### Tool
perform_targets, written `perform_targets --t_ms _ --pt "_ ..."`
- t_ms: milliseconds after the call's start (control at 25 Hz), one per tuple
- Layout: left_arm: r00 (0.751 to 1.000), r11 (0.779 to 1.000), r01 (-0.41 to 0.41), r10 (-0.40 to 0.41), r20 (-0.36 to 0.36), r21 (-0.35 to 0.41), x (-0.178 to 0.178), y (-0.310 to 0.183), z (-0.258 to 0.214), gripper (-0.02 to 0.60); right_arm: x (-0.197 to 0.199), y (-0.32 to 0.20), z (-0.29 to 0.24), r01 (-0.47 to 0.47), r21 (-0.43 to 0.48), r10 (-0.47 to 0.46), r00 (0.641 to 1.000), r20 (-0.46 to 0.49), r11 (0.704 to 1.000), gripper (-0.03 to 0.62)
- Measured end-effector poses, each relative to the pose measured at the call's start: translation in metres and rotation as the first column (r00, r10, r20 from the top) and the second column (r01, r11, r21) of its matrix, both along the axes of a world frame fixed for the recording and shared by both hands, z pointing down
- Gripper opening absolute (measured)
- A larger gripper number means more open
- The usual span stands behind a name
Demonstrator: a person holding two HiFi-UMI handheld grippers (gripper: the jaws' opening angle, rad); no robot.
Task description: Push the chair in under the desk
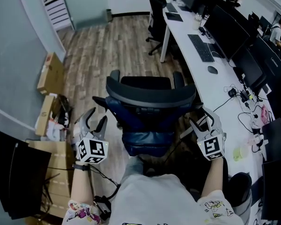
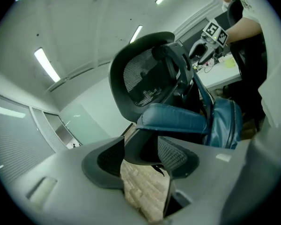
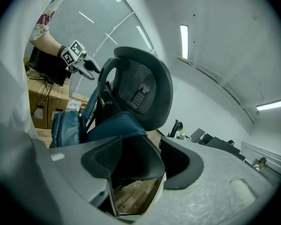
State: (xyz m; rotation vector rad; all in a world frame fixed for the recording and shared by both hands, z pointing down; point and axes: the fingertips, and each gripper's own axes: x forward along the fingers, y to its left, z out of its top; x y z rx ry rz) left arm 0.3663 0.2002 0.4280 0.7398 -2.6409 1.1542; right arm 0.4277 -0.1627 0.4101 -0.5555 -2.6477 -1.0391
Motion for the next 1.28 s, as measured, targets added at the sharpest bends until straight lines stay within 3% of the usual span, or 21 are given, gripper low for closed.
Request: perform_targets --t_ms 200,360,680,800,840,920,1280 --pt "0.999 0.989 -0.036 0.038 0.011 -0.141 -0.020 -0.004 0.017 0.249 -0.012 -0.006 0.012 0.016 0.111 -0.013 1.000 -0.022 0.994 0.268" --pt "0.998 0.978 -0.051 0.054 0.012 -0.200 -0.034 -0.007 0.026 0.269 -0.020 -0.012 0.023 0.019 0.173 -0.012 0.999 -0.045 0.985 0.279" --pt "0.998 0.969 -0.058 0.059 -0.005 -0.239 -0.060 -0.003 0.040 0.295 -0.036 -0.013 0.032 0.033 0.195 -0.021 0.998 -0.060 0.980 0.287" --pt "0.999 0.968 -0.047 0.052 0.013 -0.246 -0.068 -0.003 0.040 0.264 -0.041 -0.015 0.033 0.026 0.212 -0.014 0.998 -0.055 0.977 0.283" --pt "0.999 0.969 -0.042 0.049 0.023 -0.243 -0.069 -0.002 0.038 0.222 -0.043 -0.016 0.033 0.019 0.221 -0.009 0.999 -0.048 0.975 0.266" --pt "0.998 0.972 -0.041 0.050 0.030 -0.233 -0.071 0.002 0.035 0.218 -0.045 -0.015 0.031 0.009 0.230 -0.001 0.999 -0.035 0.973 0.233" --pt "0.997 0.971 -0.056 0.065 0.034 -0.234 -0.081 0.004 0.034 0.229 -0.054 -0.015 0.029 0.005 0.232 0.000 1.000 -0.024 0.973 0.235"
